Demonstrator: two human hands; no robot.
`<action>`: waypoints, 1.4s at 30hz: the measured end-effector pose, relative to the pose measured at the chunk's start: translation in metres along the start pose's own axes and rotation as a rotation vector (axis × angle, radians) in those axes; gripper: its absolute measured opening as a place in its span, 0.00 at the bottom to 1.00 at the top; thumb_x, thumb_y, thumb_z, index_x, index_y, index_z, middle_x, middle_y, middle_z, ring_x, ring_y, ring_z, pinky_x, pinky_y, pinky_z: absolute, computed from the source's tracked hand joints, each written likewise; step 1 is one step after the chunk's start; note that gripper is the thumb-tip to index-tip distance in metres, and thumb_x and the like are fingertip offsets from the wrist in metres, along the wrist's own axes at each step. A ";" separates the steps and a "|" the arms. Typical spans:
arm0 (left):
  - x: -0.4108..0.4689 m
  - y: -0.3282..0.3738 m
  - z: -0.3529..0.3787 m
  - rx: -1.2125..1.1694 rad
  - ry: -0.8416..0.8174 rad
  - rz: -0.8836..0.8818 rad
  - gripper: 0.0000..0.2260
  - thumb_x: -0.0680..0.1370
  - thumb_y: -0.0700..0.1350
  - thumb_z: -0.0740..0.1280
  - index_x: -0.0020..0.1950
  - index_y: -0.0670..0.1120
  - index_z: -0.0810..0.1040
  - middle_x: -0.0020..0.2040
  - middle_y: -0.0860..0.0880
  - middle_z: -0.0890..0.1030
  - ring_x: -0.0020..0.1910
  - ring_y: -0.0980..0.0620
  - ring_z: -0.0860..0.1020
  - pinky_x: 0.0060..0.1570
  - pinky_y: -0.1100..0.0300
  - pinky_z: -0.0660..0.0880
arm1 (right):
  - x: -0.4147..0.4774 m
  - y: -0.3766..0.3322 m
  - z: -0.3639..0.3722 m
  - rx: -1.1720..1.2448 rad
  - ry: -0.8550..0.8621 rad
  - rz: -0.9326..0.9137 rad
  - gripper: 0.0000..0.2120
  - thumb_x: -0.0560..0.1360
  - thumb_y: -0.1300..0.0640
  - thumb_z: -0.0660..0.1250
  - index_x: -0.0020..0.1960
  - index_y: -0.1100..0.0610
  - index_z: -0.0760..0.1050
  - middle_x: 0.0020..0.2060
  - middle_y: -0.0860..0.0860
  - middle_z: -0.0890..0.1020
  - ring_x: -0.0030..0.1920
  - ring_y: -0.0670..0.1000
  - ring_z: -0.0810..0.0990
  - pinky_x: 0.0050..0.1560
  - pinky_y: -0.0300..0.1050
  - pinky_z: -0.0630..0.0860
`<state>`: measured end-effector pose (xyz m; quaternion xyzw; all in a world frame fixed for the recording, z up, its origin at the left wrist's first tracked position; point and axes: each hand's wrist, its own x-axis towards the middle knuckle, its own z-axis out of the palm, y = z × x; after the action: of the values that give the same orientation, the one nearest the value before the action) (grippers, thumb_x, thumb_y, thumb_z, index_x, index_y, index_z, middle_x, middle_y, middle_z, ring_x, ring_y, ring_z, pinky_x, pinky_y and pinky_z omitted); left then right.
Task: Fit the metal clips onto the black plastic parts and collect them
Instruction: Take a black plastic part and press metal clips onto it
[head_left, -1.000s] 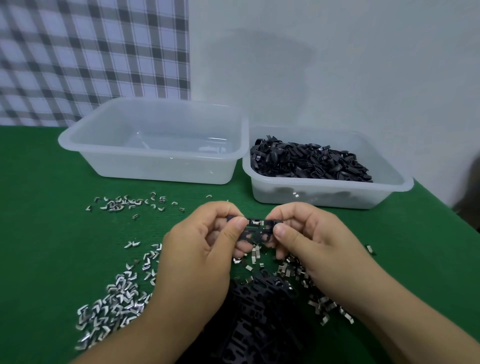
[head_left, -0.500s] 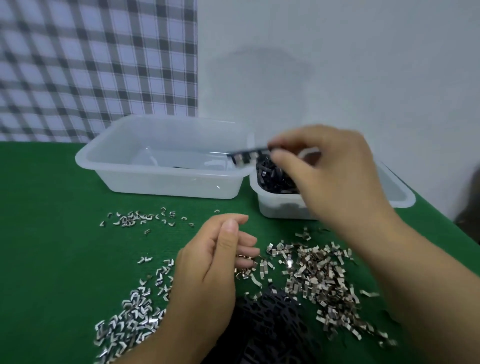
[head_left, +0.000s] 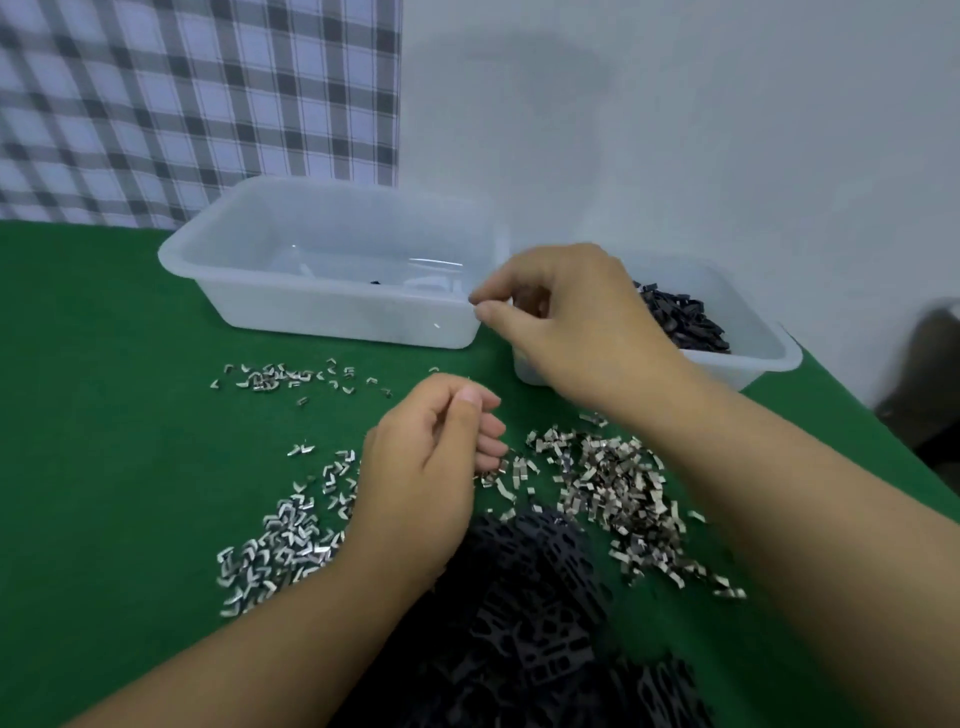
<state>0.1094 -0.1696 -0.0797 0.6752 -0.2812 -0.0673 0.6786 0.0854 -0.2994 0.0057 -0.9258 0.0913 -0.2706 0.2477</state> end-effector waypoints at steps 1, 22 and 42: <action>0.000 0.000 0.000 -0.001 0.000 -0.005 0.12 0.81 0.43 0.58 0.42 0.48 0.79 0.36 0.49 0.82 0.35 0.52 0.81 0.38 0.54 0.80 | -0.017 0.003 -0.009 0.021 -0.068 0.025 0.03 0.71 0.55 0.71 0.43 0.48 0.82 0.29 0.37 0.76 0.32 0.36 0.74 0.35 0.24 0.67; 0.001 -0.001 0.002 -0.015 -0.107 -0.023 0.11 0.76 0.49 0.61 0.40 0.50 0.81 0.35 0.50 0.82 0.34 0.54 0.81 0.34 0.62 0.77 | -0.082 0.029 -0.041 0.631 -0.400 0.344 0.06 0.69 0.68 0.71 0.41 0.59 0.77 0.31 0.52 0.81 0.30 0.49 0.78 0.32 0.37 0.76; 0.005 0.001 0.003 -0.173 -0.012 -0.054 0.12 0.70 0.32 0.72 0.41 0.48 0.75 0.37 0.46 0.83 0.33 0.56 0.80 0.34 0.69 0.76 | -0.080 0.035 -0.007 0.505 -0.099 0.112 0.13 0.71 0.69 0.68 0.47 0.53 0.81 0.43 0.50 0.80 0.38 0.46 0.80 0.39 0.37 0.77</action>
<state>0.1122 -0.1747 -0.0777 0.6208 -0.2602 -0.1139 0.7307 0.0133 -0.3075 -0.0437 -0.8402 0.0599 -0.2252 0.4897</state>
